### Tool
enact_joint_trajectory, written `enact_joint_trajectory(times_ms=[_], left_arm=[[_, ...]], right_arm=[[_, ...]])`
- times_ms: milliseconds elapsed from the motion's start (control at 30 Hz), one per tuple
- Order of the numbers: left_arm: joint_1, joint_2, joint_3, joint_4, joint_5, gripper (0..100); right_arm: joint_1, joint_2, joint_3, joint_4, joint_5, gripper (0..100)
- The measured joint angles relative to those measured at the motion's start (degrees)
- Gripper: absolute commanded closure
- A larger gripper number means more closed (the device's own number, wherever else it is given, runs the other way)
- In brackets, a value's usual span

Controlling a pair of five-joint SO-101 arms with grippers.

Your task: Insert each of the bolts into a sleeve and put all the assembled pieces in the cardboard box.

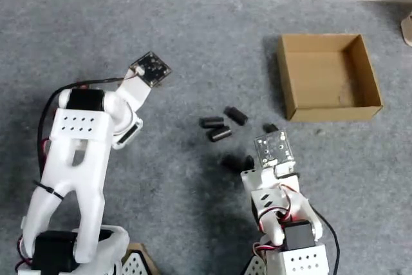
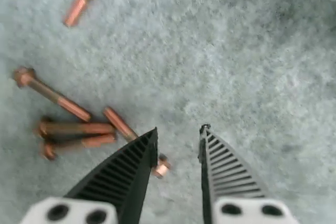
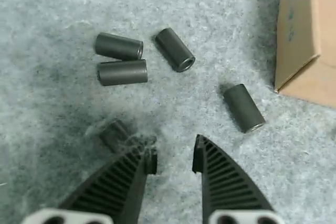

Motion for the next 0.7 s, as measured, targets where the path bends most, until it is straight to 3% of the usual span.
enact_joint_trajectory(times_ms=[233, 400, 700], left_arm=[[0.00, 1.05, 0.00, -5.80, -12.31, 78], [0.00, 10.29, -1.32, -8.44, -18.29, 78], [-1.76, 34.29, -20.75, -7.91, -27.43, 78]], right_arm=[[0.00, 0.00, 0.00, 0.00, 1.05, 87.8], [0.00, 0.00, 0.00, 0.00, 1.93, 87.8], [-0.35, 0.00, 0.00, 0.00, 2.02, 87.8]])
